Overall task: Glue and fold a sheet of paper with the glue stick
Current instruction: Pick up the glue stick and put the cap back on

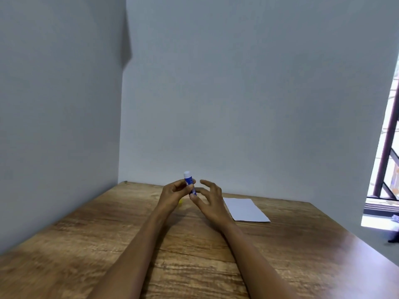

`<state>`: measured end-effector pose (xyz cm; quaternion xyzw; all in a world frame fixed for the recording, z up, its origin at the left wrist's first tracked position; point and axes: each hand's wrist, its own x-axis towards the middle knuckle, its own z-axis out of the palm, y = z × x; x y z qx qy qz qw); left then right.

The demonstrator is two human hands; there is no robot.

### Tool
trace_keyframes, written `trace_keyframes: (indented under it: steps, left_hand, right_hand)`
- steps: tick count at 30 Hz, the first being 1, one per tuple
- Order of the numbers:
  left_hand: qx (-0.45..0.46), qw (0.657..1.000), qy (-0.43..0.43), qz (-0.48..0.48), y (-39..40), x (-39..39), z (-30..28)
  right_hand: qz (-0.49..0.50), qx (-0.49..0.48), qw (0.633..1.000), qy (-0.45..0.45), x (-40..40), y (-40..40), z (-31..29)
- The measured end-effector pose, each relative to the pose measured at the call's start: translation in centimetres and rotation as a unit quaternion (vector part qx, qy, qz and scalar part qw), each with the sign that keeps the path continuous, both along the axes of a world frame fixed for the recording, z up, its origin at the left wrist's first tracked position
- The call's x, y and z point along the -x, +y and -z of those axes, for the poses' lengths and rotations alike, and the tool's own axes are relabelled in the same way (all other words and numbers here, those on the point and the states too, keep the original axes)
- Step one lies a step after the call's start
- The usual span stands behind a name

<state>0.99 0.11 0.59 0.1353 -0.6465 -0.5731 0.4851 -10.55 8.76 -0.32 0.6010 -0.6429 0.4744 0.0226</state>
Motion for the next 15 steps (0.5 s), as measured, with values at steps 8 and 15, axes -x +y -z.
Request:
trace_keyframes:
  steps: [8, 15]
  left_hand:
    - [0.026, 1.000, -0.002, 0.001, -0.5, -0.4, 0.1]
    - [0.062, 0.998, -0.024, -0.012, 0.4, 0.5, 0.1]
  right_hand:
    - [0.093, 0.028, 0.994, 0.054, -0.8, -1.4, -0.3]
    - [0.065, 0.008, 0.996, 0.062, -0.2, -1.5, 0.7]
